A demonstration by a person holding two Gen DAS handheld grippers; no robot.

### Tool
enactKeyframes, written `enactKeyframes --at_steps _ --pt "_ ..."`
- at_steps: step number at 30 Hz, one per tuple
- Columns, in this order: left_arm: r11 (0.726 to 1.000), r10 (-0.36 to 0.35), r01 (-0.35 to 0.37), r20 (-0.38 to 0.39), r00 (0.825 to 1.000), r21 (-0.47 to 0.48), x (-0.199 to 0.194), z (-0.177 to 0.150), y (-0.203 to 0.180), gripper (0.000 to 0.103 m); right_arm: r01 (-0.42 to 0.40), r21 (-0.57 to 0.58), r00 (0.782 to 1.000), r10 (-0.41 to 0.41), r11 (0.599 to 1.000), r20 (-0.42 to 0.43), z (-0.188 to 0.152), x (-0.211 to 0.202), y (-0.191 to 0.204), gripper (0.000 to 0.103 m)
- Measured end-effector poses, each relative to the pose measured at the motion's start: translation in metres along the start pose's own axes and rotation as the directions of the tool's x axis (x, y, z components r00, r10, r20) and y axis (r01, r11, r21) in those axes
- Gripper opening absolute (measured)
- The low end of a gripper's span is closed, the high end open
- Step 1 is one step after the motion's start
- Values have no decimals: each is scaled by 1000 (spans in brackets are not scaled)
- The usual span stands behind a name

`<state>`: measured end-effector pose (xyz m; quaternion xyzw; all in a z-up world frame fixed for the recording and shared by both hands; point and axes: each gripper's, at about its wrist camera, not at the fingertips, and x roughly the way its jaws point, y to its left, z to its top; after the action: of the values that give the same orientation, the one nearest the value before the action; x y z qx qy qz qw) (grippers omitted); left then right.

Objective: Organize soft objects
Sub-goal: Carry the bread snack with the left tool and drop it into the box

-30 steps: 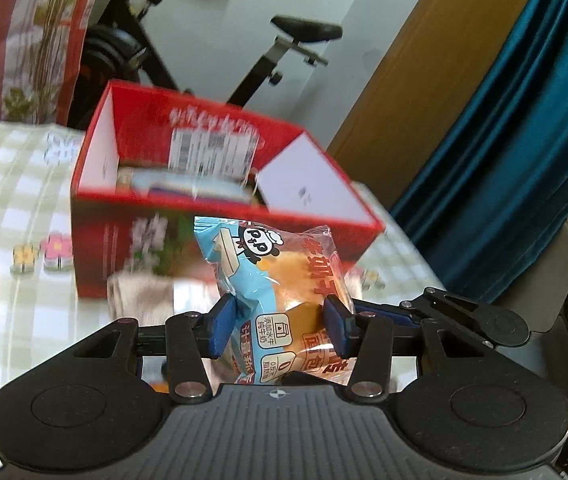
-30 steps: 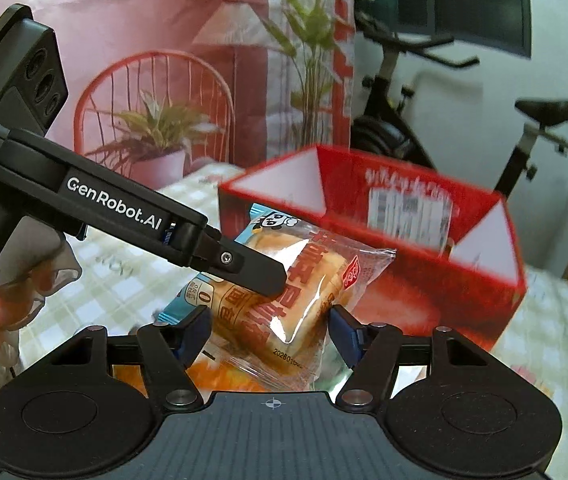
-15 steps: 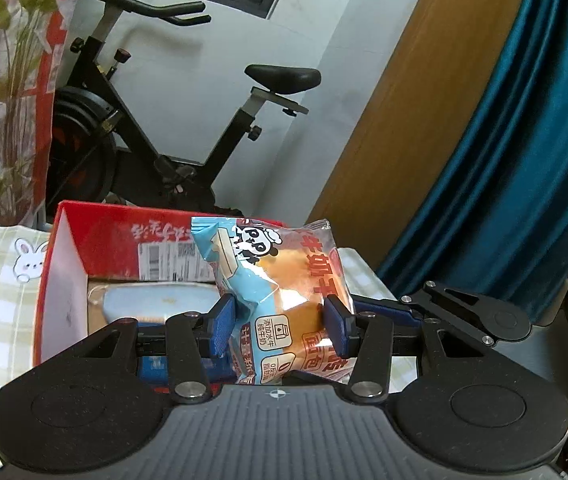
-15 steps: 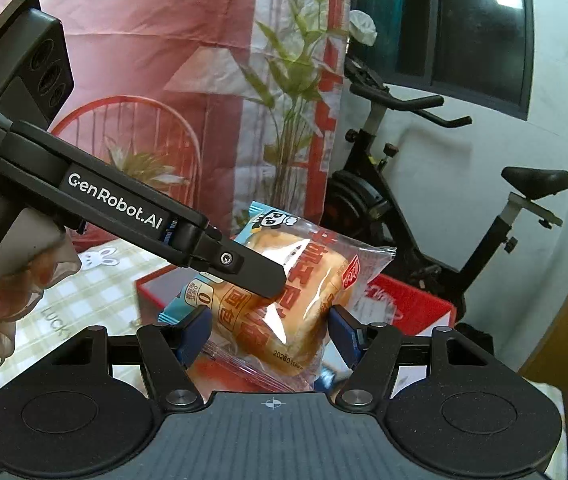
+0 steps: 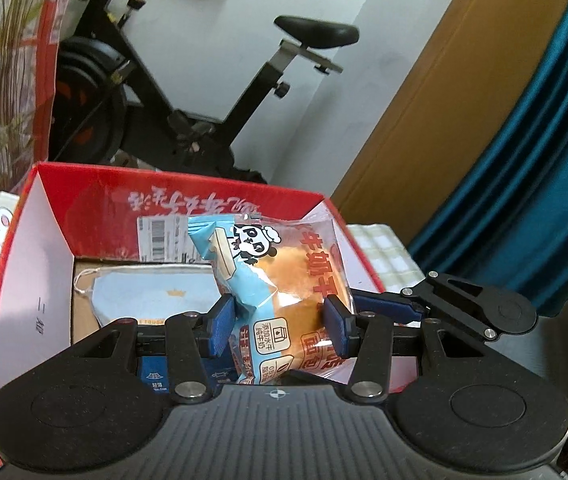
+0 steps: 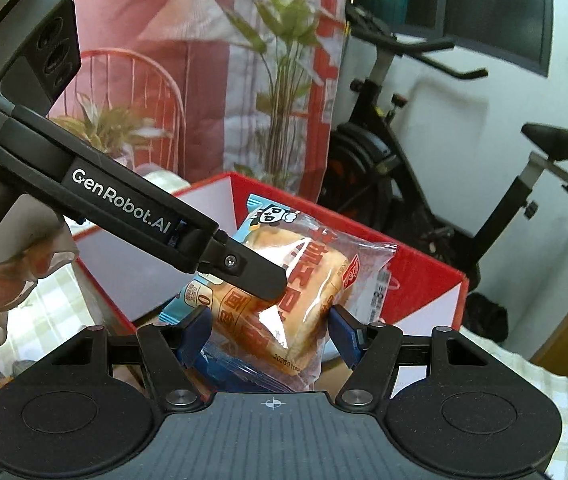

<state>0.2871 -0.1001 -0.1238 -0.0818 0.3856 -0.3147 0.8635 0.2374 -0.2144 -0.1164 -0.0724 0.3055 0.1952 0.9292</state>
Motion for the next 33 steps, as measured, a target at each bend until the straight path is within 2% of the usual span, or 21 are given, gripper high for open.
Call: enactKeyframes --at_steps 6,15,21,27,30,32,33 --pt "1000 11 -12 -36 999 -11 19 -2 9 50 -11 36 999 13 999 -52 -4 20 -5 61" --pt "1000 29 -29 -62 998 2 32 -9 8 49 19 89 995 -10 996 -101 -9 31 -10 60" --pt "996 79 -77 -27 997 54 19 -9 4 50 49 82 994 -41 995 -104 -8 25 -4 59" --pt "978 166 -169 37 985 120 -9 -11 -2 51 92 112 993 -84 989 -78 -8 11 4 60" --pt "966 205 -214 75 976 146 -26 -13 -3 55 116 142 993 -109 983 -55 -8 2 8 70" --pt "955 235 -250 108 966 158 -39 -16 -4 66 134 162 991 -130 978 -36 -8 -6 12 83" --pt "951 245 -263 125 961 161 -45 -18 -4 75 143 174 990 -141 974 -26 -9 -10 14 86"
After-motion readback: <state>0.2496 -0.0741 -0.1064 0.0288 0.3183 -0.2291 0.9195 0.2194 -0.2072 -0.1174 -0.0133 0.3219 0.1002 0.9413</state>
